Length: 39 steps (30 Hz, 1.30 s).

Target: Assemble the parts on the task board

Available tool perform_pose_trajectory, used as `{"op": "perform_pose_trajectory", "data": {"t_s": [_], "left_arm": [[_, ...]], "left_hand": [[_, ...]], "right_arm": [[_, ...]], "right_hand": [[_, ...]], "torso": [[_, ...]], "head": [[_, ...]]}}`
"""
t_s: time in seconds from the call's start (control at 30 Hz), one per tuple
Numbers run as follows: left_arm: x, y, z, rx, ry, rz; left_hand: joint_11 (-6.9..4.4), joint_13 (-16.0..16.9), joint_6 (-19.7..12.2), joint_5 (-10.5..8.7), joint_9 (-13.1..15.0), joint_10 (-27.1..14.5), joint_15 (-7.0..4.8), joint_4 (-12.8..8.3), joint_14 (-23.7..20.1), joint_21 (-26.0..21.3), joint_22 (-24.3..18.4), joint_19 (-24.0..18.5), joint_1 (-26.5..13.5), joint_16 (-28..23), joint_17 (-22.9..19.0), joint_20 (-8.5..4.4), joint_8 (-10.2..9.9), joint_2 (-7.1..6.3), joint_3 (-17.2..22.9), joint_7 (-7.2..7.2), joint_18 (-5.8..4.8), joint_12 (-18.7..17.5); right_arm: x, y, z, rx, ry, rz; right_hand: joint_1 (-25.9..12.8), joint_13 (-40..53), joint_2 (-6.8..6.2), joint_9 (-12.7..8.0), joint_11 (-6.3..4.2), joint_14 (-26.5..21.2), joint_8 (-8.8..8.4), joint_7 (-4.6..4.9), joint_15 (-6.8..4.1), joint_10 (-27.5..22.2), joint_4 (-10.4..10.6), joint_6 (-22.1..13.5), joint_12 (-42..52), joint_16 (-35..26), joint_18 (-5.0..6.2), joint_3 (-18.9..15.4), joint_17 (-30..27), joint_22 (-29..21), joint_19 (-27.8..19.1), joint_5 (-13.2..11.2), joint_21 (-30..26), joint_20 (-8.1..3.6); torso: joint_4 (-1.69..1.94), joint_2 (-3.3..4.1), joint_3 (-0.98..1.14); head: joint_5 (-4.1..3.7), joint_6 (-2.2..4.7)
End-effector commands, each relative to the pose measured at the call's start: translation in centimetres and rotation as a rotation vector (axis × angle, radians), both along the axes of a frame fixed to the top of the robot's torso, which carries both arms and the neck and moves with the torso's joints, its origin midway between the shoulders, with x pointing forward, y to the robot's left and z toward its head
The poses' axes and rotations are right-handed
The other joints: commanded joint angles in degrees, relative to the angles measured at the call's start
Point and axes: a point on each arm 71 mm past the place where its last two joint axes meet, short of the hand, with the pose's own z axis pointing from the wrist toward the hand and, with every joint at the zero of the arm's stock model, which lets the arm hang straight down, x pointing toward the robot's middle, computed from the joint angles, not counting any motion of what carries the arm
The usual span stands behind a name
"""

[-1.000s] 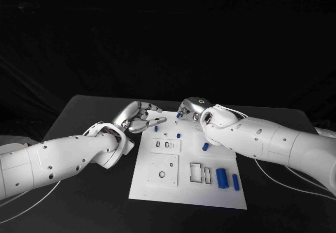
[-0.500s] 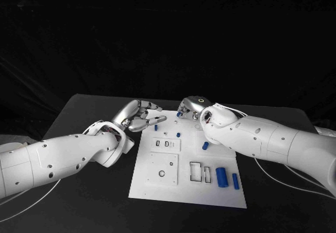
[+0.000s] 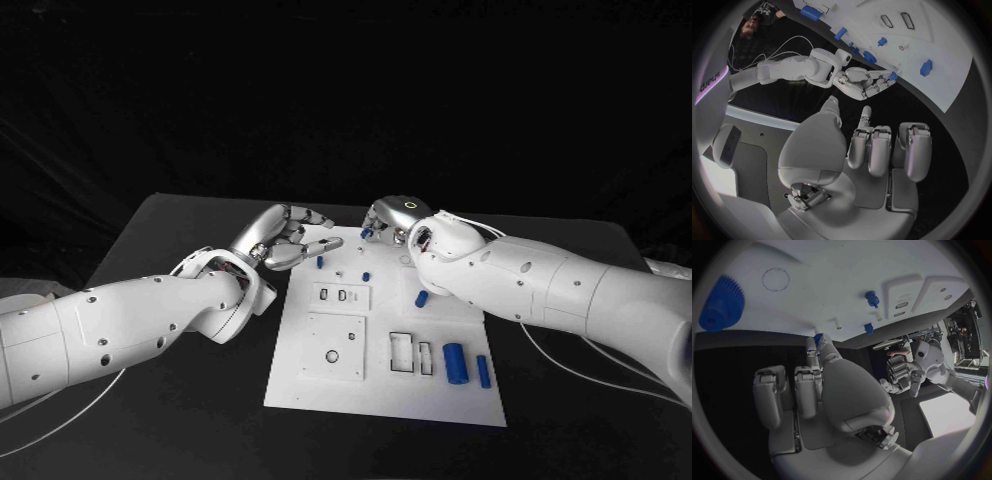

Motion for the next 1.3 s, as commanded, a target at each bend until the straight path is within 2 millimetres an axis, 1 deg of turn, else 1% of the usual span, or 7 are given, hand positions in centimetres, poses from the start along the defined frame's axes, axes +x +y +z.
{"op": "perform_pose_trajectory", "data": {"t_s": [0.03,0.2,0.33,0.6,1.07,1.2,1.3], "left_arm": [[-0.11,-0.3,0.14,0.001,-0.005,-0.01],[-0.23,-0.32,0.2,0.001,-0.006,-0.01],[-0.35,-0.36,0.27,-0.001,-0.006,-0.012],[-0.42,-0.42,0.36,-0.001,-0.002,-0.016],[-0.39,-0.41,0.38,0.0,-0.002,-0.016],[-0.37,-0.42,0.37,0.0,-0.002,-0.017],[-0.37,-0.42,0.38,0.0,-0.002,-0.016]], "left_hand": [[0.09,15.08,-0.05,-0.21,-0.02,6.06,-0.13,-0.1,5.97,0.14,15.1,6.03,0.05,0.15,15.09,0.34,-0.3,0.46,0.26,-0.08,-0.42,0.14],[0.09,15.08,-0.04,-0.21,-0.02,6.06,-0.13,-0.1,5.97,0.14,15.1,6.03,0.06,0.15,15.09,0.34,-0.29,0.47,0.26,-0.08,-0.42,0.14],[0.09,15.08,-0.02,-0.21,-0.02,6.06,-0.13,-0.11,5.97,0.14,15.1,6.03,0.07,0.15,15.09,0.34,-0.29,0.48,0.26,-0.08,-0.42,0.14],[0.08,15.08,-0.01,-0.21,-0.02,6.06,-0.13,-0.11,5.97,0.14,15.1,6.03,0.08,0.15,15.09,0.34,-0.28,0.49,0.26,-0.09,-0.42,0.14],[0.08,15.08,-0.01,-0.21,-0.02,6.06,-0.13,-0.11,5.97,0.14,15.1,6.03,0.08,0.15,15.09,0.34,-0.28,0.49,0.26,-0.09,-0.42,0.14],[0.08,15.08,0.09,-0.21,0.0,6.06,-0.14,-0.11,5.97,0.14,15.1,6.03,0.14,0.15,15.09,0.34,-0.25,0.56,0.26,-0.1,-0.42,0.14],[0.08,15.08,0.09,-0.21,0.0,6.06,-0.14,-0.11,5.97,0.14,15.1,6.03,0.14,0.15,15.09,0.34,-0.25,0.56,0.26,-0.1,-0.42,0.14]], "right_arm": [[0.03,0.05,-0.01,-0.012,-0.002,-0.004],[0.07,0.09,-0.02,-0.02,0.003,-0.012],[0.16,0.1,-0.08,-0.029,0.008,-0.022],[0.27,0.19,-0.13,-0.054,0.002,-0.025],[0.48,0.26,-0.23,-0.075,-0.002,-0.035],[0.49,0.32,-0.24,-0.074,-0.001,-0.033],[0.49,0.34,-0.27,-0.076,0.003,-0.033]], "right_hand": [[0.62,-0.08,0.08,0.42,0.09,5.97,0.23,-0.07,0.45,-0.35,0.23,0.26,-0.38,0.23,-0.39,0.27,15.1,15.05,6.09,0.18,0.26,0.12],[0.62,-0.08,0.08,0.42,0.09,5.97,0.23,-0.07,0.45,-0.35,0.23,0.26,-0.38,0.23,-0.39,0.27,15.1,15.05,6.09,0.18,0.26,0.12],[0.6,-0.08,0.07,0.4,0.11,5.97,0.16,-0.06,0.45,-0.47,0.29,0.21,-0.38,0.23,-0.39,0.29,15.1,15.05,6.09,0.18,0.26,0.14],[0.65,-0.08,0.1,0.37,0.12,5.97,0.05,-0.05,0.43,-0.69,0.34,0.12,-0.38,0.23,-0.39,0.39,15.1,15.05,6.09,0.2,0.26,0.16],[0.69,-0.08,0.04,0.28,0.15,5.97,-0.19,-0.03,0.41,-1.03,0.42,-0.11,-0.37,0.23,-0.39,0.52,15.1,15.05,6.09,0.19,0.26,0.17],[0.55,-0.07,-0.02,0.25,0.18,5.97,-0.3,-0.02,0.38,-1.17,0.58,-0.2,-0.36,0.23,-0.39,0.49,15.1,15.05,6.09,0.17,0.26,0.17],[0.4,-0.07,-0.17,0.18,0.16,5.97,-0.49,-0.07,0.32,-1.45,0.77,-0.41,-0.36,0.23,-0.39,0.45,15.1,15.05,6.09,0.16,0.26,0.15]], "torso": [[0.1,-0.01,-0.06],[0.03,0.02,-0.07],[-0.06,0.0,-0.06],[0.09,0.07,0.03],[0.04,-0.04,-0.05],[0.17,-0.02,-0.08],[0.05,0.0,-0.08]], "head": [[-0.11,0.06],[-0.33,0.39],[-0.32,0.28],[-0.15,0.24],[-0.18,0.13],[-0.22,0.17],[-0.06,0.17]]}}
